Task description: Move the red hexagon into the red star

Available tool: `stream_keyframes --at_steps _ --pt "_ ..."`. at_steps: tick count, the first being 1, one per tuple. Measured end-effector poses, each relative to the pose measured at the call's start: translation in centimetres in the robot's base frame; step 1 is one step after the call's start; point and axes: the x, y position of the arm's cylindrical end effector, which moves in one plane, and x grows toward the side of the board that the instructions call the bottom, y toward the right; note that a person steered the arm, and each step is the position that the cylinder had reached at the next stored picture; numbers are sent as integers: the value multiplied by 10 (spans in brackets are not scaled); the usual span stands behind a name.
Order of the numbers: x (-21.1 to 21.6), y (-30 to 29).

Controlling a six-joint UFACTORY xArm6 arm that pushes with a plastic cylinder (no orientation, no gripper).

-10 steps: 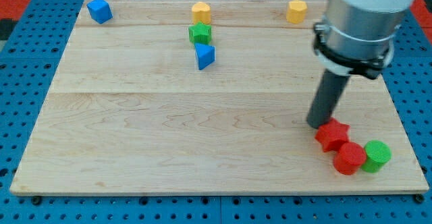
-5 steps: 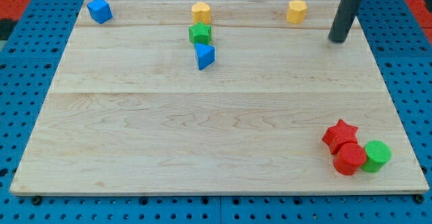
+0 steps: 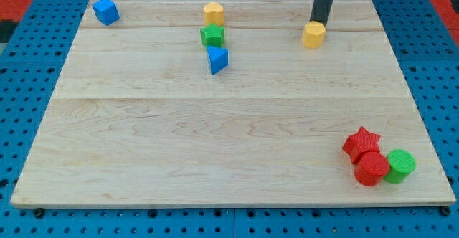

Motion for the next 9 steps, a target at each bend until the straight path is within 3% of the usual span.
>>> stream_keyframes --at_steps 4,5,7,9 --pt "89 -69" --pt "128 -57" --pt "110 -13" --pt "160 9"
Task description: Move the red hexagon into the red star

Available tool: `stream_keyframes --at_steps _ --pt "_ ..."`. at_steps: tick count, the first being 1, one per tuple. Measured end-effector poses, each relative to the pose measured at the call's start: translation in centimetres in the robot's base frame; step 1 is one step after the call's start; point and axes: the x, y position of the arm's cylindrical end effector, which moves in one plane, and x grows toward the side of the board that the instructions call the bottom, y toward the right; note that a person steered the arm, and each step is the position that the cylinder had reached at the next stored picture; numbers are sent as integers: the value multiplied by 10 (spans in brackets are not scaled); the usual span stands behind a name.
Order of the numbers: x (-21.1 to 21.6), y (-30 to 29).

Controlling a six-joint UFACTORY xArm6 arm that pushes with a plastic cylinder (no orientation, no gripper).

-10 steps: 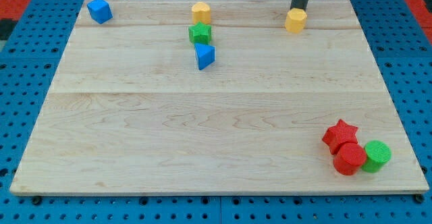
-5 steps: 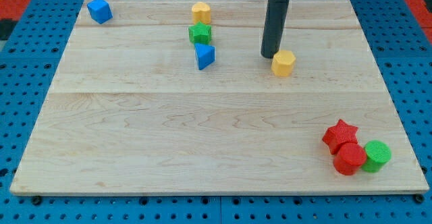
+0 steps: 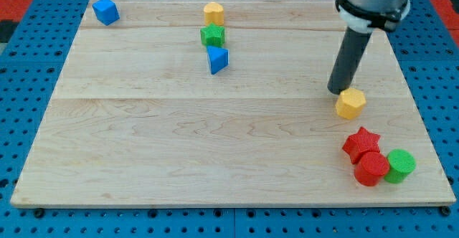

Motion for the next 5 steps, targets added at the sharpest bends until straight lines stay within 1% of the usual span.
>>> stream_keyframes --at_steps 1,2,4,5 --pt "12 13" --pt "15 21" --pt "52 21" --pt "57 21"
